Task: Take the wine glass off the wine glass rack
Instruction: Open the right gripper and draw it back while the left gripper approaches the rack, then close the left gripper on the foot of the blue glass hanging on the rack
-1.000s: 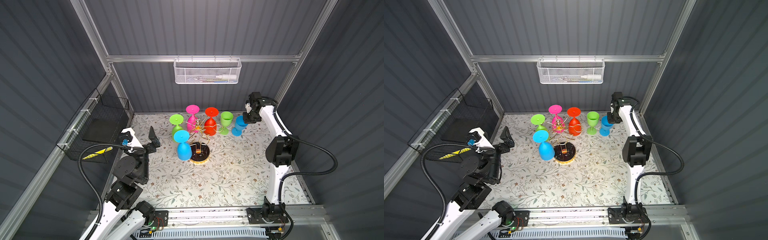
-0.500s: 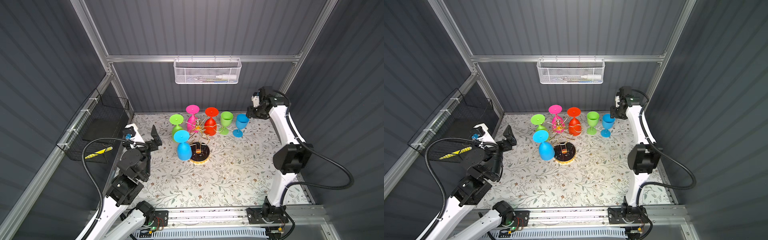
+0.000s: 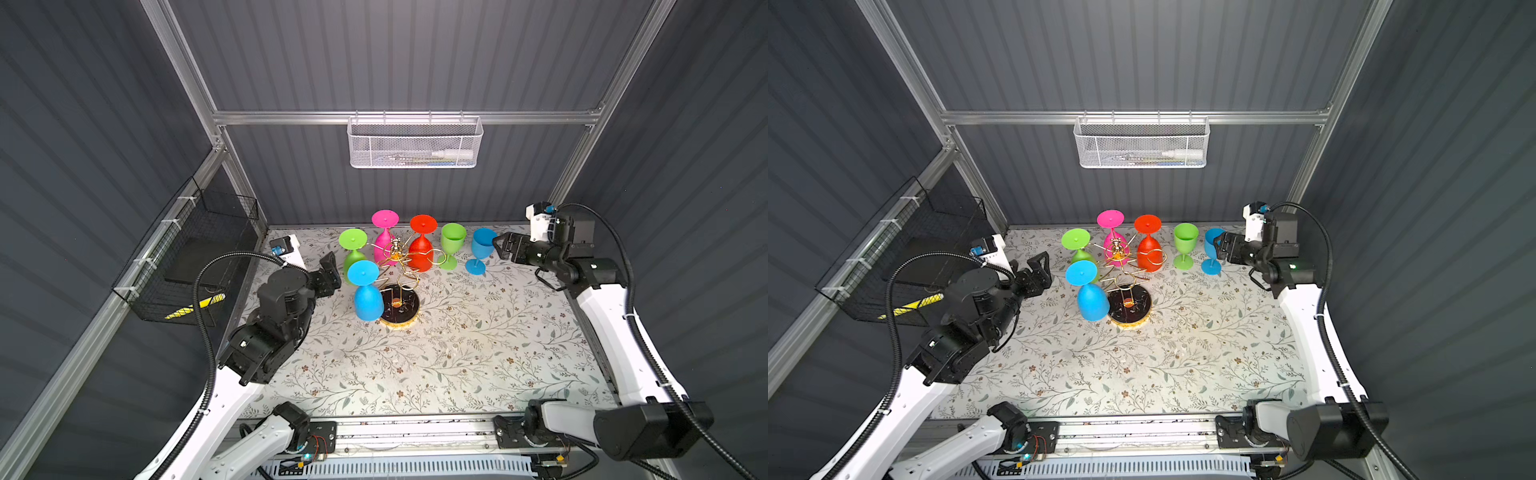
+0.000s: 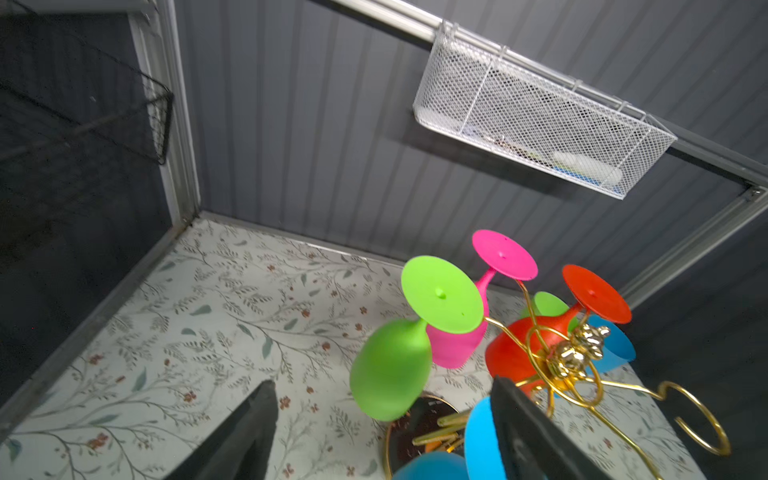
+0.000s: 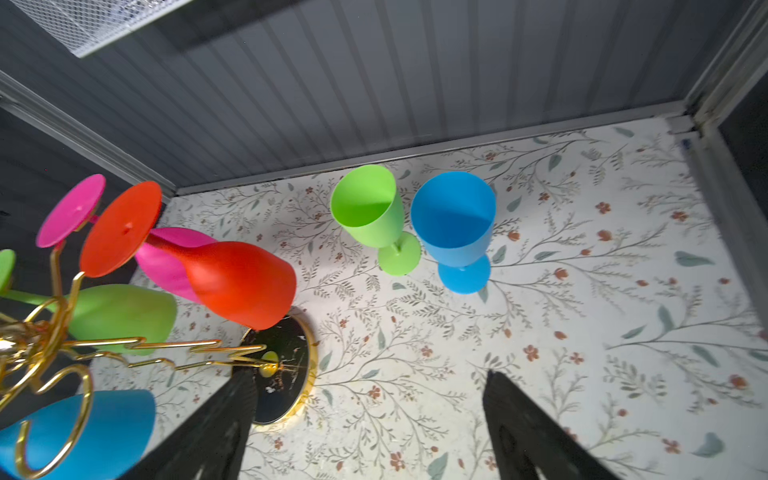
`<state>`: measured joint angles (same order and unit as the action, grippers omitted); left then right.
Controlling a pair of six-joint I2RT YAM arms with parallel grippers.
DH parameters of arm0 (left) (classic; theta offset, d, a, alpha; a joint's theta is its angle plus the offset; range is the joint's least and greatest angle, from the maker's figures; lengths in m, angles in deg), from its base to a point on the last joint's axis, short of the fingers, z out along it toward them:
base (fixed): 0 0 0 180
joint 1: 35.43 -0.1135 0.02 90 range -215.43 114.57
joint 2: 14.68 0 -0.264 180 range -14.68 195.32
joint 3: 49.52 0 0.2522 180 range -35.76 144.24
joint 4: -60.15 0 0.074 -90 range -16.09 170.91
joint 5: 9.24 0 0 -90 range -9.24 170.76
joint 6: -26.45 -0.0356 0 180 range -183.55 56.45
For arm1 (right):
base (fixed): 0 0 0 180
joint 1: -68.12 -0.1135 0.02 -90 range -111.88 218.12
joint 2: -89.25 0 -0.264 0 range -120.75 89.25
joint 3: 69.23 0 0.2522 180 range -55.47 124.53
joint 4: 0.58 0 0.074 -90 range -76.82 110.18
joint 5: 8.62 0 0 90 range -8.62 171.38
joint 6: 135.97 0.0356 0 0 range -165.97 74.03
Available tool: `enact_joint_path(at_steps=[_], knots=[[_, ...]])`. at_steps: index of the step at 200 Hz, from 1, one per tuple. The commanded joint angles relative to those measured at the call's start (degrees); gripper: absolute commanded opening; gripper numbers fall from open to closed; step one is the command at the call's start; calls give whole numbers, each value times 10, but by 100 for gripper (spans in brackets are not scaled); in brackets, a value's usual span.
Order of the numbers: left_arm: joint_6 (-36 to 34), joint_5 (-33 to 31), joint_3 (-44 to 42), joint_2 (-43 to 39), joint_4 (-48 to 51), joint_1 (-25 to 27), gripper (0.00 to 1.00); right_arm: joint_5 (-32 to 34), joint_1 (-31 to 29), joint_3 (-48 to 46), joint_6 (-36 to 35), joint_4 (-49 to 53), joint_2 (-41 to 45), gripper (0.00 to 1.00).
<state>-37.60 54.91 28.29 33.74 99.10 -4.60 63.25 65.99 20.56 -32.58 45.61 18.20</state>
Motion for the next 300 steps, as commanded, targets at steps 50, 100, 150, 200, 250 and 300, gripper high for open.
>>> enact_joint_path(at_steps=[50,100,150,200,250,300], knots=[[136,412,13,27,47,-200,73,-61,0,-70,17,-41,42,97],[174,623,-24,57,-7,-266,64,-79,0,-106,30,-61,52,99],[162,732,-27,104,-39,-266,53,-87,0,-126,34,-68,58,99],[159,767,-45,116,-54,-266,50,-99,0,-130,42,-75,55,99],[164,789,-47,132,-73,-266,47,-105,0,-131,50,-79,52,99],[163,804,-49,145,-86,-266,38,-110,0,-126,55,-80,45,99]])
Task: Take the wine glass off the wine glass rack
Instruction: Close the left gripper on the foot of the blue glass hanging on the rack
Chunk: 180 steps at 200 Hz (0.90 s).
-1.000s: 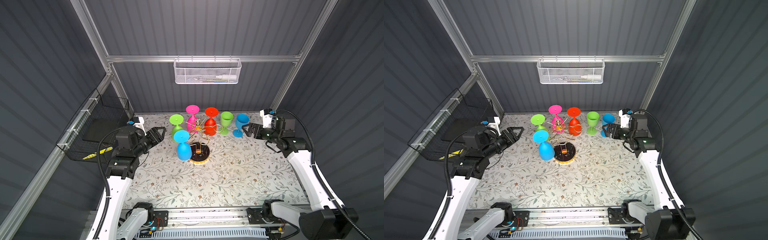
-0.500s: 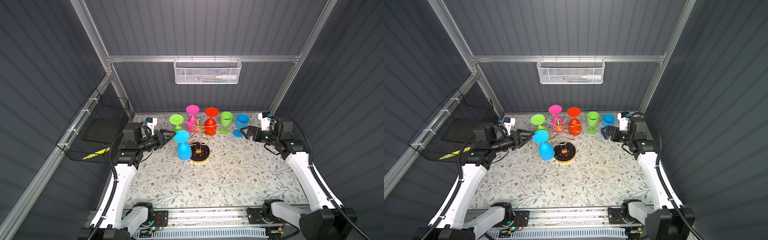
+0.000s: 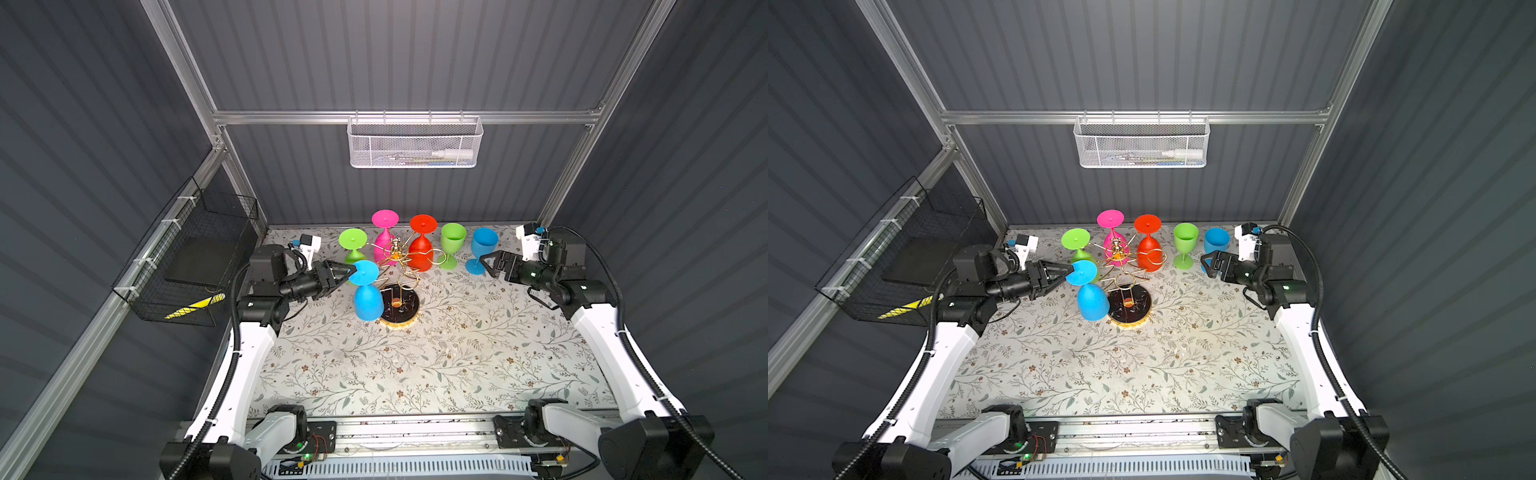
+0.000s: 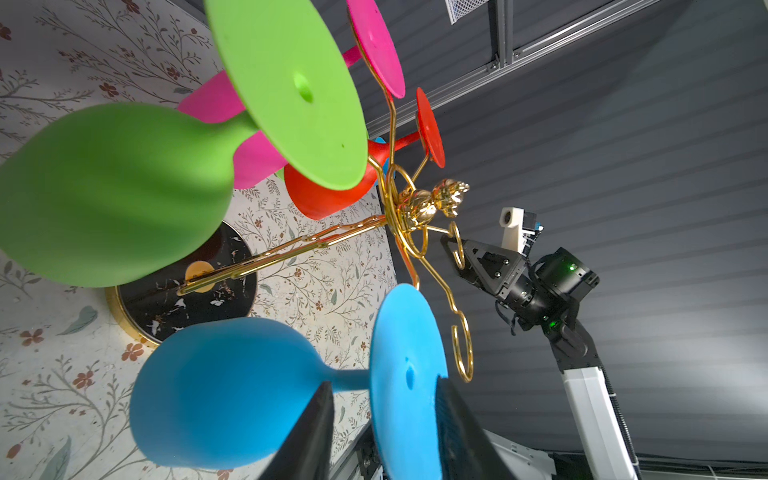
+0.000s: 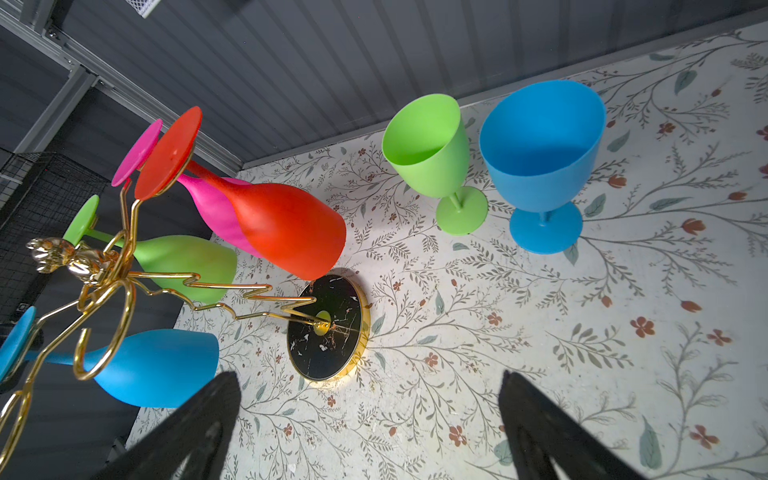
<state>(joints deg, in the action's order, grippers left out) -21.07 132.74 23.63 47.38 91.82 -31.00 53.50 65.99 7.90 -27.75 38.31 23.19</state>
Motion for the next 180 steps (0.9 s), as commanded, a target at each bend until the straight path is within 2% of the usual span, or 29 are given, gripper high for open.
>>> enact_joint_path(at_steps=[1,54,99,180], knots=[[-2,26,-3,9,-13,-2,38,-13,0,1,6,-7,-5,99],[-9,37,-1,16,-6,-2,36,-15,0,5,8,-2,-8,99],[-16,44,9,13,7,-2,20,-20,-1,3,14,-5,-10,99],[-4,42,28,0,26,-2,10,-18,-1,4,11,-1,-9,99]])
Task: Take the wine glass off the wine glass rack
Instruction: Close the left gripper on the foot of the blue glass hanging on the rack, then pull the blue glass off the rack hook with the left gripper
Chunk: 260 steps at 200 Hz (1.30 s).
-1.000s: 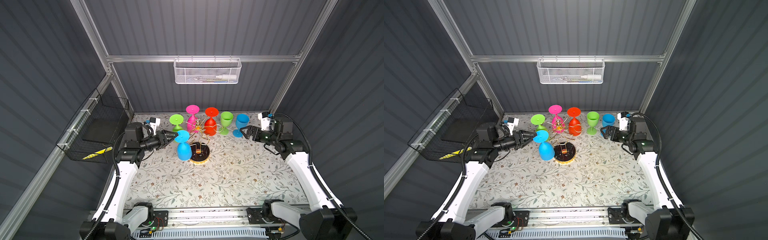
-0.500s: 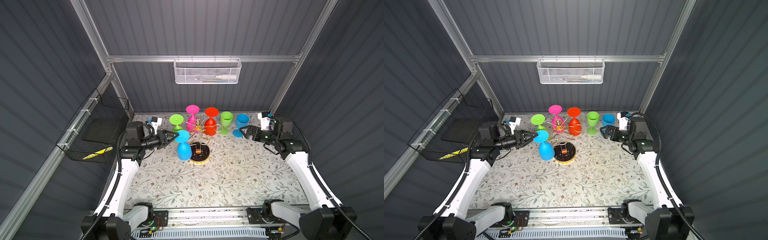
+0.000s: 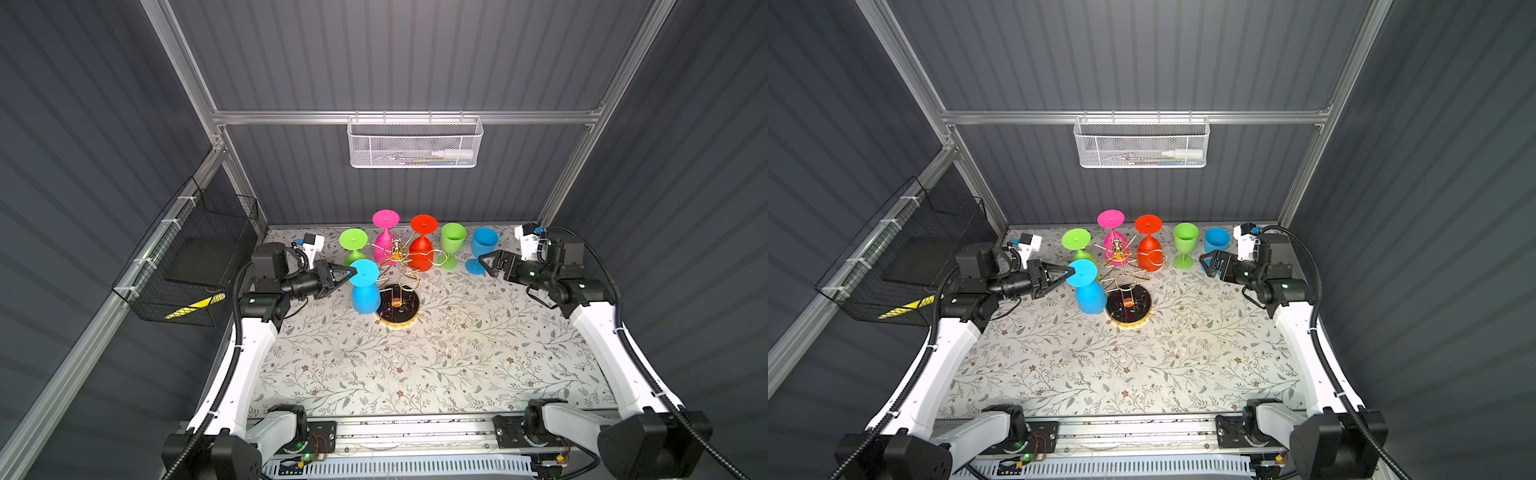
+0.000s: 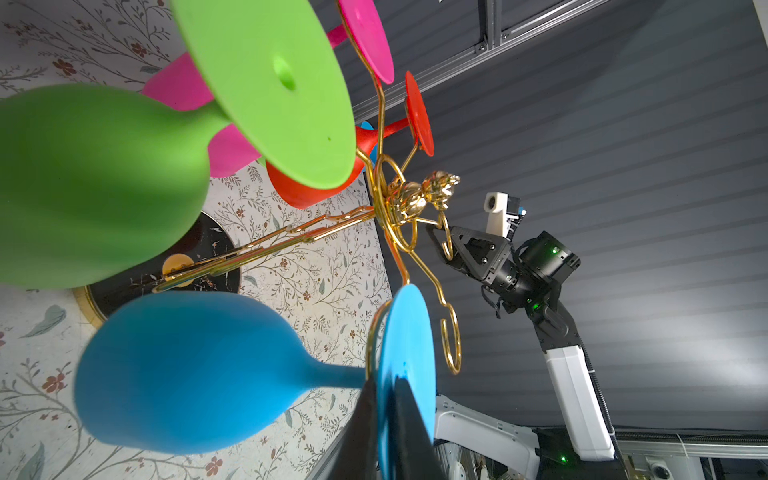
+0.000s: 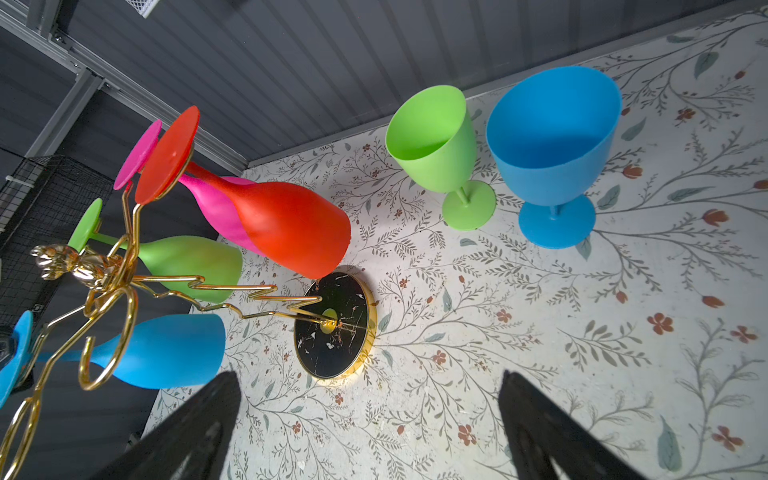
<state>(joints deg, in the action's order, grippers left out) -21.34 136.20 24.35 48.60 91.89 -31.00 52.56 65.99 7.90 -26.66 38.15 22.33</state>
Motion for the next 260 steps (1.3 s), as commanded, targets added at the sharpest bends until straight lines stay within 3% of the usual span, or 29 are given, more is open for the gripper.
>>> enact_joint_path(at_steps=[1,45,67,132,171,260], knots=[[-2,7,21,-12,26,-2,10,-9,-1,4,1,0,0,99],[12,6,32,-20,33,-2,9,-8,-1,-2,1,-1,4,99],[34,13,33,-24,11,-2,0,-8,-1,-4,1,-2,6,99],[84,21,46,-28,-30,-2,0,-7,-1,-9,1,-2,12,99],[44,16,71,-20,34,-2,0,-8,-1,-11,3,-4,14,99],[41,3,69,0,29,24,0,-12,-1,-16,7,-11,10,99]])
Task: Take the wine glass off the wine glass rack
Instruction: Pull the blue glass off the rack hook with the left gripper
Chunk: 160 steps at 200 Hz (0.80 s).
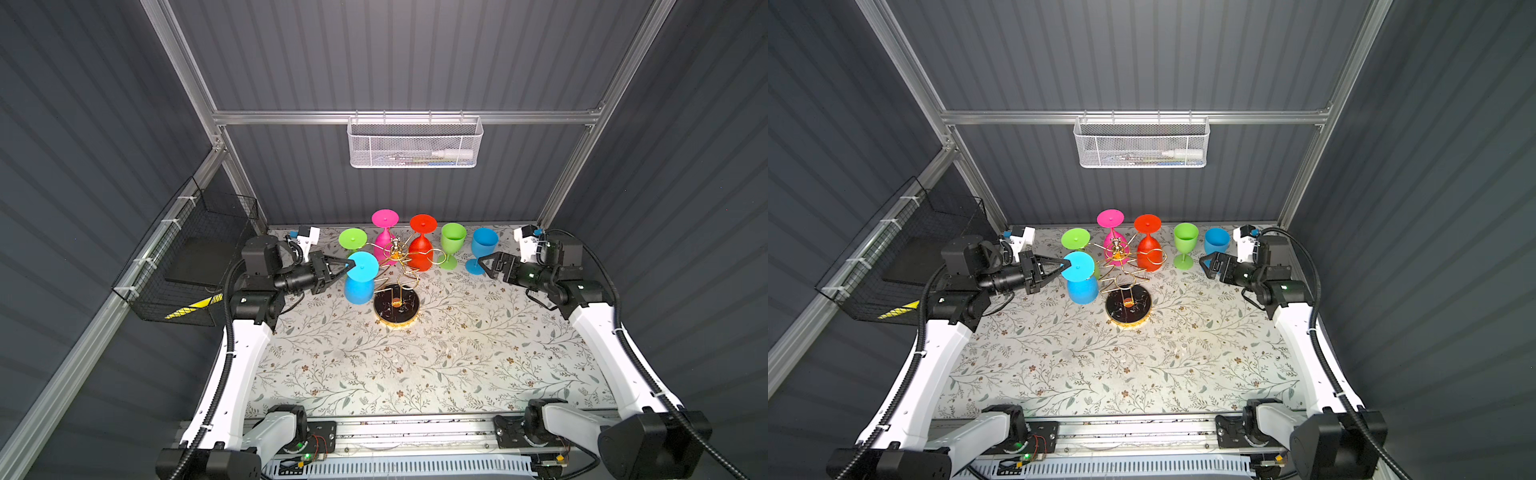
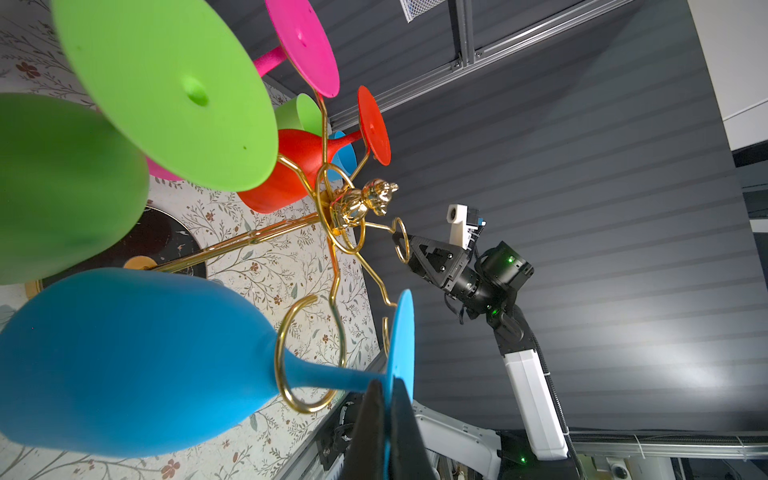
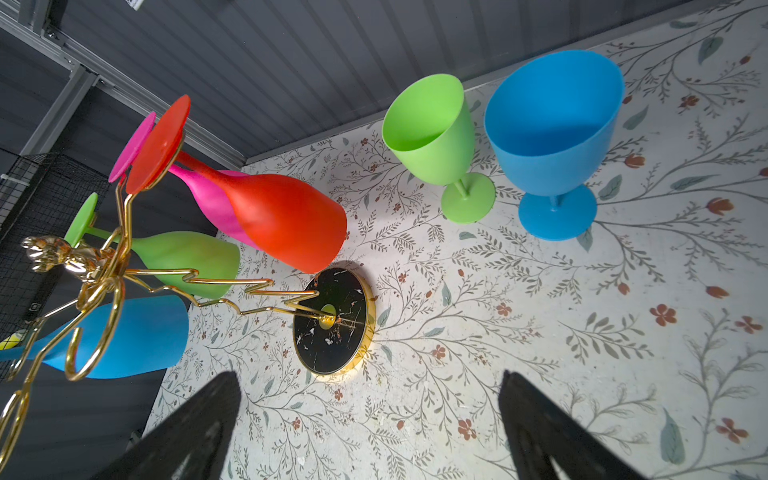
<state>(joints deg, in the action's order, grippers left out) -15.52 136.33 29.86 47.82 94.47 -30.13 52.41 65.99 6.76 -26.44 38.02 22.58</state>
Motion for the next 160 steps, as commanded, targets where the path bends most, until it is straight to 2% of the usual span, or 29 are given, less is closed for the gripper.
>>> enact_joint_path(at_steps=[1,48,160], knots=[[-17,1,14,8,3,16,0,-10,-1,-5,5,-9,8,99],[-20,-32,26,31,-8,55,0,-11,-1,-6,5,-9,9,99],[19,-77,38,50,-78,55,0,-9,-1,-5,0,-6,11,99]])
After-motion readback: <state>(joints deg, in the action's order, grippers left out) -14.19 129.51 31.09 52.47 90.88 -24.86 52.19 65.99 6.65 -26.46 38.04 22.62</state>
